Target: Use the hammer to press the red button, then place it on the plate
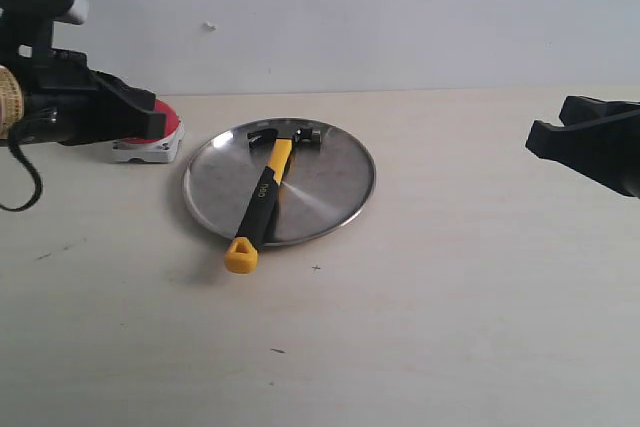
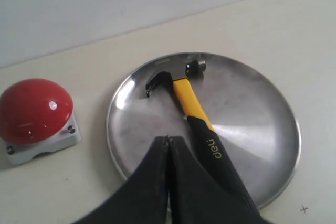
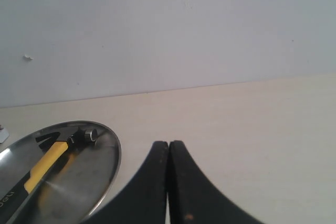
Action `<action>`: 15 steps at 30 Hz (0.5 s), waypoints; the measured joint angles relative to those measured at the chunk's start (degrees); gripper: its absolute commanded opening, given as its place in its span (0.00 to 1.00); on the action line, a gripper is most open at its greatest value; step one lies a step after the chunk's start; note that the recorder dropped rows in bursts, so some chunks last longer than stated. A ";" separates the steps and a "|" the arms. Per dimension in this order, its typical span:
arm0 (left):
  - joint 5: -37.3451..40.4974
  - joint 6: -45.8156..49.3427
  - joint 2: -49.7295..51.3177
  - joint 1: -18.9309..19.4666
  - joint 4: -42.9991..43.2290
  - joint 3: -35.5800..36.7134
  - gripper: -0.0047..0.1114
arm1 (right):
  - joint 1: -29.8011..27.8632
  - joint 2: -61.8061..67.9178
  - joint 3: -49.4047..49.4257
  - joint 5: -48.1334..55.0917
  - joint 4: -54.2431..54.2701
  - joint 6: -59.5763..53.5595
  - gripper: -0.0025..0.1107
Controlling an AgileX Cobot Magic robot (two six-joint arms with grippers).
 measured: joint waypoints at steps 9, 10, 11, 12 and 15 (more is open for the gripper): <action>-6.26 1.70 -16.06 0.00 0.10 7.74 0.04 | 0.00 0.00 0.00 0.00 0.00 0.00 0.02; -6.46 1.70 -17.73 0.00 0.10 8.54 0.04 | 0.00 0.00 0.00 0.00 0.00 0.00 0.02; -6.46 1.79 -18.80 0.00 0.10 9.27 0.04 | 0.00 0.00 0.00 0.00 0.00 0.00 0.02; -6.46 1.79 -20.10 0.00 0.10 9.84 0.04 | 0.00 0.00 0.00 0.00 0.00 0.00 0.02; -6.46 1.79 -23.80 0.00 0.10 11.75 0.04 | 0.00 0.00 0.00 0.00 0.00 0.00 0.02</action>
